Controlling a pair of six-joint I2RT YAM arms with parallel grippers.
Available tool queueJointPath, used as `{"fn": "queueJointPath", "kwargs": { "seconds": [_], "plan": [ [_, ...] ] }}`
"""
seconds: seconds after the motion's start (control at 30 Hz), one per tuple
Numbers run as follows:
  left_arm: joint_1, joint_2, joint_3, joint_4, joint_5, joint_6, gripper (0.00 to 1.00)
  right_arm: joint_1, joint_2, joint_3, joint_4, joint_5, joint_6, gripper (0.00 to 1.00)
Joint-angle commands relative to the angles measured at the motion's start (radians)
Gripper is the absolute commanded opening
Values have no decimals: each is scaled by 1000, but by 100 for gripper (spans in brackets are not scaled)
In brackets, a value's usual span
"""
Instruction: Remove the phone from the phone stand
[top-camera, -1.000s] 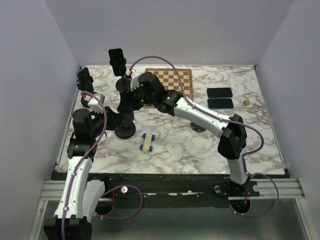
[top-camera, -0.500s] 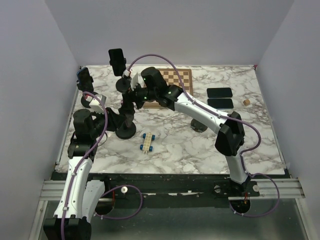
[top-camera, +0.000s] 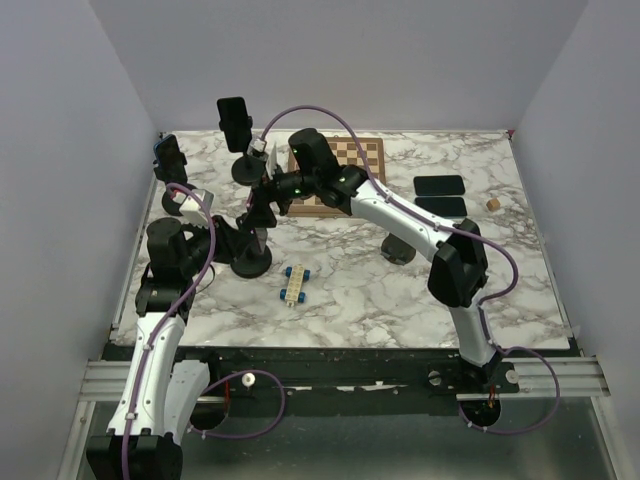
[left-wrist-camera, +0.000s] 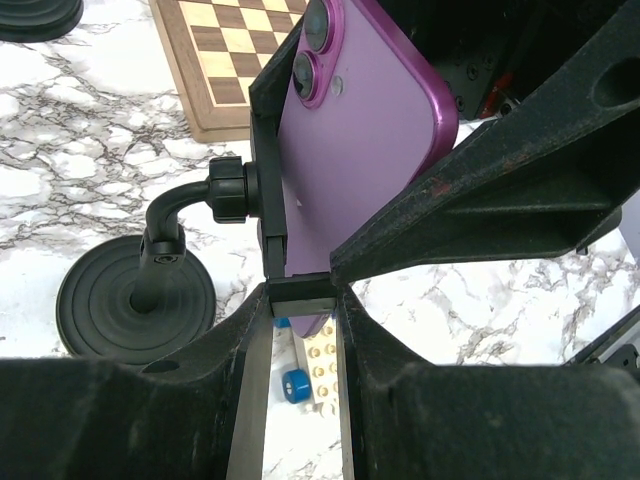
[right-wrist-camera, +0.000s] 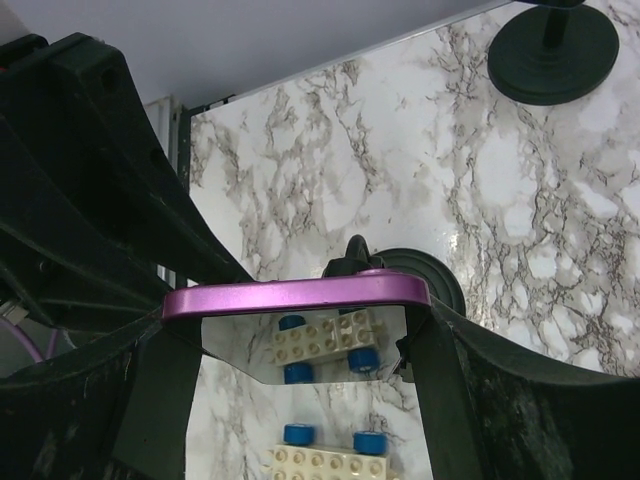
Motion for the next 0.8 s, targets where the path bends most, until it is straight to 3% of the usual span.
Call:
{"fn": "queueJointPath", "kwargs": {
  "seconds": [0.0,0.4,0.6,0.77],
  "plan": [
    [7,16,11,-37,-60,27,0,11,-50,-52,-11,-157,131,1],
    [5,17,15,-43,-75,25,0,20,-333,-346,337,-249,427,1],
    [5,-20,21,-67,-150,26,0,20,-466,-509,147,98,393,1],
    [6,-31,32,-93,-203,18,0,20,-545,-689,62,324,468,1]
  ]
}}
